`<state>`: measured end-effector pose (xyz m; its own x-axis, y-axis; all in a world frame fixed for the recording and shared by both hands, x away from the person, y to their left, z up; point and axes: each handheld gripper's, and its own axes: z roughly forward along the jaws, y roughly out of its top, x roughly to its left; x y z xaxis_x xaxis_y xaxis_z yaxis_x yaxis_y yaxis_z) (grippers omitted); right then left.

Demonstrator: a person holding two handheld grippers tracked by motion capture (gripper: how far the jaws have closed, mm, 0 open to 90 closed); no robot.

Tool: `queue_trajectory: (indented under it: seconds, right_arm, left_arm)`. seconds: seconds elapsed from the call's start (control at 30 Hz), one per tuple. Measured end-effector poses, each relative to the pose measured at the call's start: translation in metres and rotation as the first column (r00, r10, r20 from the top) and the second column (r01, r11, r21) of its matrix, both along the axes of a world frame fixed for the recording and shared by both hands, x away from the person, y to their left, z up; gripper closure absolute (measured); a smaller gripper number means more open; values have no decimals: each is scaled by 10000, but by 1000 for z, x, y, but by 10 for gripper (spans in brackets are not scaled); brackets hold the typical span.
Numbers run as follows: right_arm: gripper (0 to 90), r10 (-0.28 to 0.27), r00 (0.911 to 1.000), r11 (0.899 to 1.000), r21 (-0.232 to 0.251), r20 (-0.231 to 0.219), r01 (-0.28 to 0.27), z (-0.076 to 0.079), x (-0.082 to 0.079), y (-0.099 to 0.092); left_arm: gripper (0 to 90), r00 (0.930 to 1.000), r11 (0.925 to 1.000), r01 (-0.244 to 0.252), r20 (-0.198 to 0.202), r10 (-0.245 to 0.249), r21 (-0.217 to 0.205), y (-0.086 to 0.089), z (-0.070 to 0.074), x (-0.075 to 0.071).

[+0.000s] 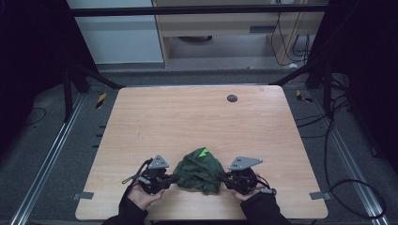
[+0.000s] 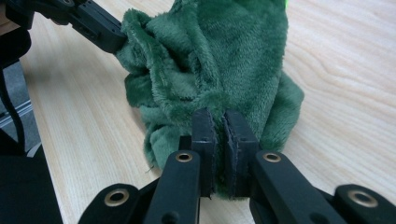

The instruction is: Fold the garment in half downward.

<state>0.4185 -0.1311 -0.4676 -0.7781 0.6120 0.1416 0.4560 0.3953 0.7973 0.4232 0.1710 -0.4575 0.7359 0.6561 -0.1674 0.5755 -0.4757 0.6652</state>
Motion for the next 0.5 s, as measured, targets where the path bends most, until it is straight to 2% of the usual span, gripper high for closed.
queue_trajectory:
  seconds: [0.5]
  right_arm:
    - [812,138,9990,9996,-259,-417,-149,-13,-2,1]
  left_arm:
    - [890,9996,9993,179,-246,-172,321,-6,-11,-1]
